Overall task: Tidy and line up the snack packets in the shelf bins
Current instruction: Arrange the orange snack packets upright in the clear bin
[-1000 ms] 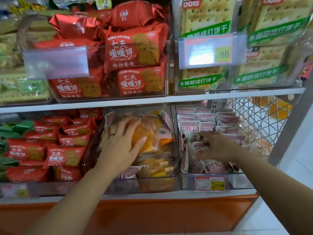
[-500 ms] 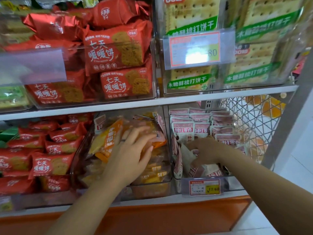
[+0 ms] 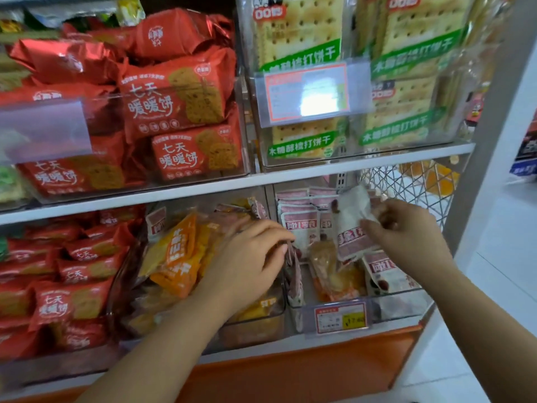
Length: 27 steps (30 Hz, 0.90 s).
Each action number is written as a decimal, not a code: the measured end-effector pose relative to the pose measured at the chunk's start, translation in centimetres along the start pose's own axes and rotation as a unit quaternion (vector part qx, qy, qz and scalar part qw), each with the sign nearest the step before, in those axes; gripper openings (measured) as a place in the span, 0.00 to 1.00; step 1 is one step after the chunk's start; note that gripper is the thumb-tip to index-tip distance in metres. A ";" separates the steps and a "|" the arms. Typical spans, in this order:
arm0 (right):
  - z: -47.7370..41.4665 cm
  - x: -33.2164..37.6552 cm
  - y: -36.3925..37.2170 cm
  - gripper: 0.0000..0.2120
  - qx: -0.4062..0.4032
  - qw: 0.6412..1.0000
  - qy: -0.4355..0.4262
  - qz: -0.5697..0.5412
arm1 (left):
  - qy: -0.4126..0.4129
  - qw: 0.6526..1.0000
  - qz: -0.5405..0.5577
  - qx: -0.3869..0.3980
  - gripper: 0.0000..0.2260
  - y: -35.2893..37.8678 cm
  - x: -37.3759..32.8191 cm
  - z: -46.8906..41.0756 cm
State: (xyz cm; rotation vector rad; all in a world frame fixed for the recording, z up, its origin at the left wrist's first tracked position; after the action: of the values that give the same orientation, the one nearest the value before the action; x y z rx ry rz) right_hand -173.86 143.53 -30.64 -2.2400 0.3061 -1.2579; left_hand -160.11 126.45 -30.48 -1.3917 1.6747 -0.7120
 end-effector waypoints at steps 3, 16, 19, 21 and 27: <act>1.8 -2.0 -2.4 0.07 -0.106 0.994 0.020 -0.025 | -0.010 0.994 0.034 0.099 0.12 2.3 -2.3 -2.6; 1.4 -6.0 -2.1 0.07 -0.105 0.994 -0.020 -0.005 | -0.153 0.911 -0.044 0.381 0.29 16.8 0.5 -7.7; 1.5 -6.2 -2.0 0.08 -0.098 0.995 -0.026 0.002 | -0.176 0.903 -0.043 0.390 0.34 17.3 1.0 -7.8; 1.5 -6.3 -2.1 0.08 -0.099 0.995 -0.020 0.000 | -0.182 0.884 -0.067 0.426 0.36 17.8 1.2 -7.5; 1.7 -6.2 -2.2 0.08 -0.105 0.994 -0.018 -0.003 | -0.174 0.856 -0.135 0.468 0.42 18.6 1.1 -6.8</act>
State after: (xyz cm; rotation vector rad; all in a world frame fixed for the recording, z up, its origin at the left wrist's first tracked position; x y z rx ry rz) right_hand -175.96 148.73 -34.54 -2.4384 0.4360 -1.2378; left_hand -175.43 129.05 -42.88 -0.9388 0.6491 -1.1484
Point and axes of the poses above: each hand's wrist, its own z-axis away from the middle knuckle, its own y-axis out of the palm, x = y × z, the point moved 8 cm from there along -z, towards the middle knuckle, and after that the axes turned 1 degree about -x, right-handed, at the moved point
